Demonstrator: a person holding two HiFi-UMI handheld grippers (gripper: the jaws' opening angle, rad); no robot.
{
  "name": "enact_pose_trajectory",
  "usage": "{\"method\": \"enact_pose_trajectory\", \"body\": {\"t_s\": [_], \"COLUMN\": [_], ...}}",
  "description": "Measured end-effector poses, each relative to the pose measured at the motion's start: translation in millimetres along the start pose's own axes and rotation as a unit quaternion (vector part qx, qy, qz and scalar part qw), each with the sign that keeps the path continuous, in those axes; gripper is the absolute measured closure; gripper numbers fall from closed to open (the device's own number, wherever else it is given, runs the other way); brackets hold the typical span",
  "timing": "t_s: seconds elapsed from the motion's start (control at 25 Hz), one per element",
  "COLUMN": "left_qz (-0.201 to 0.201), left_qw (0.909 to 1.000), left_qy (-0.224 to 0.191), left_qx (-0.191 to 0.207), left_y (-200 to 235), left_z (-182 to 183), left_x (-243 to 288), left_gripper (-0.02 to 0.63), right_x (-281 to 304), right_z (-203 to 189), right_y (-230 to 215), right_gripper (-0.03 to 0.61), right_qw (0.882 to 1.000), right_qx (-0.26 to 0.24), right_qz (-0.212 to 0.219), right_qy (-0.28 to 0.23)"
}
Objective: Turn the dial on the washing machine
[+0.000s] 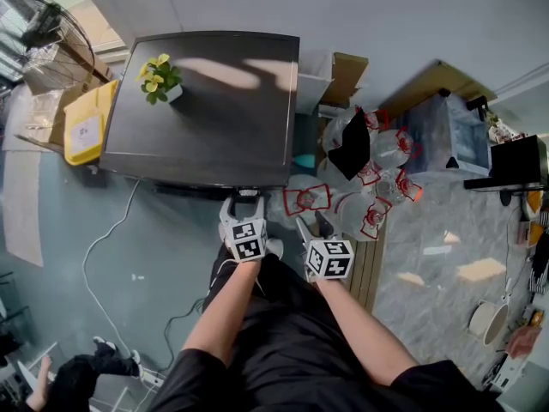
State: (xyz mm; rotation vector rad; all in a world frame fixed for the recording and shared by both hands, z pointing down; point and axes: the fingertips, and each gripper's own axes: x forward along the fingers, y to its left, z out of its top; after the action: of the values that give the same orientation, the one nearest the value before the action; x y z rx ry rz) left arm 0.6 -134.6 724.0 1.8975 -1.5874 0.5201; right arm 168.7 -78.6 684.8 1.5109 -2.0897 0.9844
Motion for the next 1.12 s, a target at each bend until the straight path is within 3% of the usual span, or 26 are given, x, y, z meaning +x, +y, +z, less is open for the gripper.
{"method": "enact_pose_trajectory", "body": {"t_s": [0.16, 0.32, 0.56, 0.92, 1.12], "left_qz": [-0.032, -0.031, -0.044, -0.057, -0.047], "left_qw": [0.9979, 0.994, 0.9879, 0.984, 0.9889], "left_qy": [-0.017, -0.012, -0.021, -0.016, -0.004], "left_qx": [-0.053, -0.104, -0.147, -0.168, -0.141], "left_y": [-2.4, 5.7, 7.3, 3.5, 2.6], "left_z": [-0.9, -6.5, -3.5, -2.9, -3.8], "left_x": [-3.0, -1.6, 1.1, 4.4, 4.3], "left_gripper": [0.316, 0.316, 0.316, 0.35, 0.351], "right_x": [0.1, 1.0, 1.7, 0.8, 2.4], "right_z": [1.9, 3.8, 1.5, -1.8, -1.6], "right_y": [-1.4, -0.3, 1.0, -0.3, -1.3], "right_gripper": [0.356, 0.356, 0.357, 0.357, 0.357], "right_qw": [1.0, 1.0, 1.0, 1.0, 1.0], "right_qx": [0.0, -0.004, -0.007, -0.008, -0.006], "right_qz": [-0.001, 0.0, -0.002, -0.008, -0.009], "right_qy": [0.0, 0.0, 0.004, 0.006, 0.008]}}
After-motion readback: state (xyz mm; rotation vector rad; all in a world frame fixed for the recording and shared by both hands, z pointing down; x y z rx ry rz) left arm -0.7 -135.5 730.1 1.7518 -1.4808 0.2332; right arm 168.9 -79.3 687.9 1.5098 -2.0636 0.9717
